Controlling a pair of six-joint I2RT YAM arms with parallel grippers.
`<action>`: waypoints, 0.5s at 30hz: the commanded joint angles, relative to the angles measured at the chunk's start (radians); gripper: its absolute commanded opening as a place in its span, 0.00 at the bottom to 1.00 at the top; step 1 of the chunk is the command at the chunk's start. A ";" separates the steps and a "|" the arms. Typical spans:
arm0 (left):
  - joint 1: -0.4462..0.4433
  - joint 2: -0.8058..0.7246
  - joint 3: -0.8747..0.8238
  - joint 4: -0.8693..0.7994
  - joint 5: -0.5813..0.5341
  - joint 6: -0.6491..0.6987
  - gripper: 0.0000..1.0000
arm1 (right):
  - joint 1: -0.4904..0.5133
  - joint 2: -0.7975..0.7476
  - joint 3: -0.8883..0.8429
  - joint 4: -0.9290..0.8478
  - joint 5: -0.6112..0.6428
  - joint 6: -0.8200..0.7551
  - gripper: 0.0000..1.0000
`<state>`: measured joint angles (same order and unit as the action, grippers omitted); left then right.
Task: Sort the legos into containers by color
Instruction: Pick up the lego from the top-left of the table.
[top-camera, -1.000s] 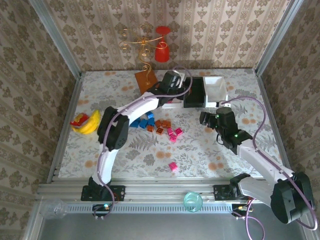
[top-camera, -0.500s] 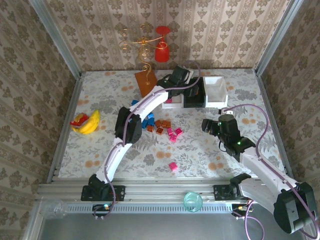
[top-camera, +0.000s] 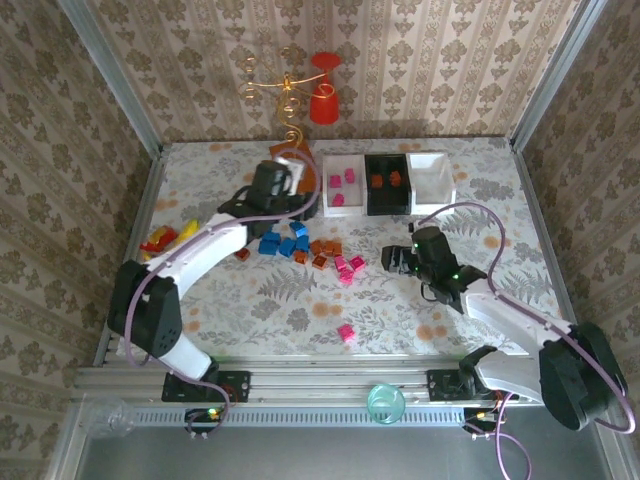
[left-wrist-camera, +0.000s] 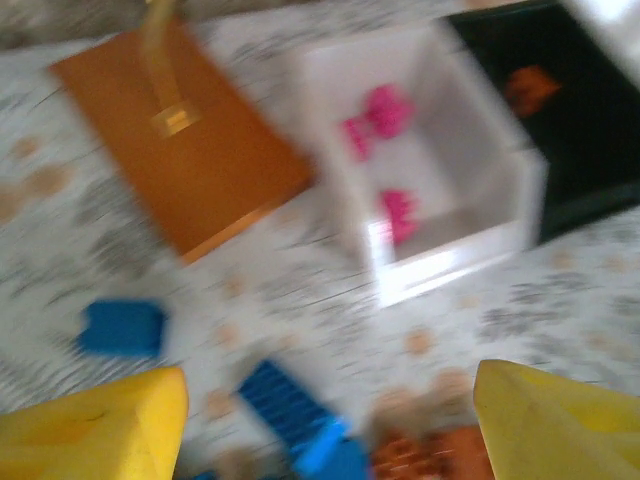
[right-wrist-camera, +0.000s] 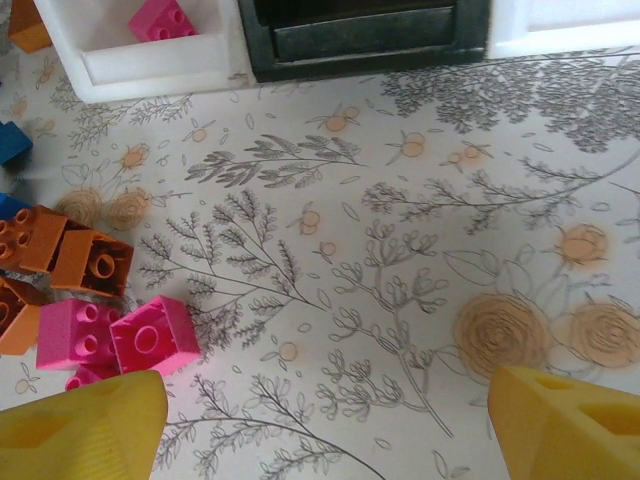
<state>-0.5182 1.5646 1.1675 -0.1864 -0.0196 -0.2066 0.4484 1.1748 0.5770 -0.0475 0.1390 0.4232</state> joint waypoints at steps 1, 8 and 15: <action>0.098 0.034 -0.030 -0.022 0.017 0.027 0.77 | 0.020 0.048 0.066 0.047 -0.031 0.002 0.85; 0.160 0.214 0.089 -0.100 -0.051 0.103 0.79 | 0.033 0.070 0.092 0.032 -0.028 0.000 0.85; 0.179 0.406 0.235 -0.177 -0.049 0.131 0.81 | 0.033 0.033 0.073 0.005 0.007 -0.012 0.86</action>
<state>-0.3511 1.9327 1.3479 -0.3027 -0.0574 -0.1162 0.4763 1.2369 0.6464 -0.0273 0.1207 0.4225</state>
